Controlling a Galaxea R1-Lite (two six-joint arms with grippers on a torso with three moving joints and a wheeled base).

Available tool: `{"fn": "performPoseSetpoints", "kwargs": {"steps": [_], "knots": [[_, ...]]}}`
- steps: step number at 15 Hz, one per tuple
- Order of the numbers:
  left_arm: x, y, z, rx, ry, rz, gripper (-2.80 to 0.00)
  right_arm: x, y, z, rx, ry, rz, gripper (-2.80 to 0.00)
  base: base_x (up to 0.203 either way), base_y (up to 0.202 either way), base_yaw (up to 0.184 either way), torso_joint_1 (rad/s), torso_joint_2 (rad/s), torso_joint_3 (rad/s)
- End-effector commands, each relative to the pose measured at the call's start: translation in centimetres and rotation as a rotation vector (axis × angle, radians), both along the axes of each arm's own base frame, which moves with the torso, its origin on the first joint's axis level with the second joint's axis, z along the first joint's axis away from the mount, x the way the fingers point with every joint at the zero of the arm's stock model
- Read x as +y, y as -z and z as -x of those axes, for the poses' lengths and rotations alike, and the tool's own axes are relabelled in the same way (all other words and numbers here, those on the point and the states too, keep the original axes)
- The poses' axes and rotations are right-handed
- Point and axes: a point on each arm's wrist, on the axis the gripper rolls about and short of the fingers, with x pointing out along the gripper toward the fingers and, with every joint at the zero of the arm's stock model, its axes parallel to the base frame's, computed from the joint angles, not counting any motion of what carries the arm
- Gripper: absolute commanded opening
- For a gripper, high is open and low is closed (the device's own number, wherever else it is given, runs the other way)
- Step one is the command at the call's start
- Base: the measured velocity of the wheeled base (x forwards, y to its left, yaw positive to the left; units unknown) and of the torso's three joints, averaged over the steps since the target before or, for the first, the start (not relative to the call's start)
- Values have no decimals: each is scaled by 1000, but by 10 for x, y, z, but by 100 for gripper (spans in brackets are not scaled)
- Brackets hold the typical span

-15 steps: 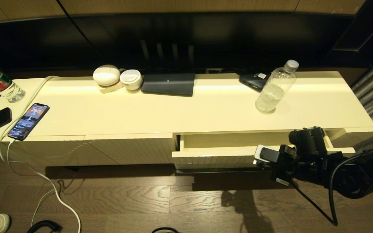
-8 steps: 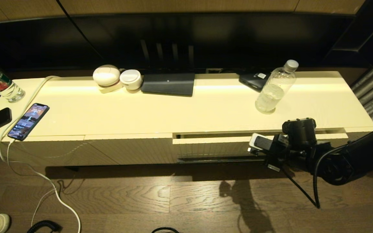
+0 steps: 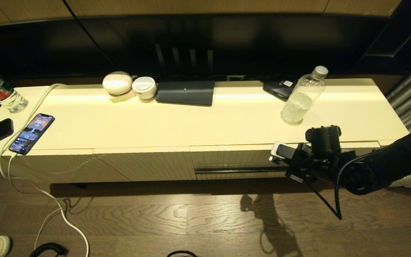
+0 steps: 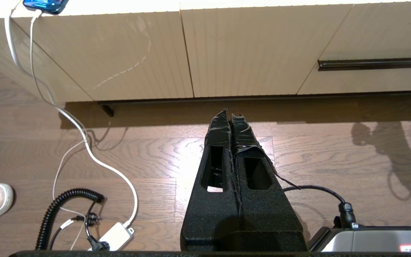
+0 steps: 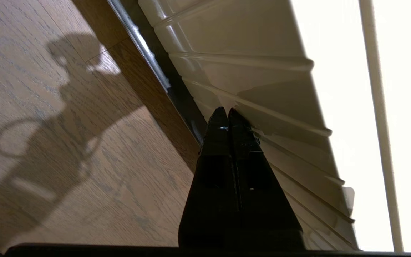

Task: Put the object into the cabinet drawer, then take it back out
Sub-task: Close the drawer

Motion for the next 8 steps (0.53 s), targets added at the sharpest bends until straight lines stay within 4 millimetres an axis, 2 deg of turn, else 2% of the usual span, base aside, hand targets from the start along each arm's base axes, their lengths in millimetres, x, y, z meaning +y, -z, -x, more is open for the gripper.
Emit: {"fn": "performPoseSetpoints", "kwargs": {"steps": [1,3,4,8], "knots": [[0,0,0,1,-1,0,-280,-8,-11,10,-23,14,2,-280,0,0,0,0,0,0],[0,1,0,2,-1,0,-280,-13,-19,27,-16,16,1,-280,0,0,0,0,0,0],[0,0,0,1,0,0,-280,-17,-29,42,-29,15,-4,-280,0,0,0,0,0,0],[0,0,0,1,-1,0,-280,-43,-85,122,-166,52,-61,-280,0,0,0,0,0,0]]}}
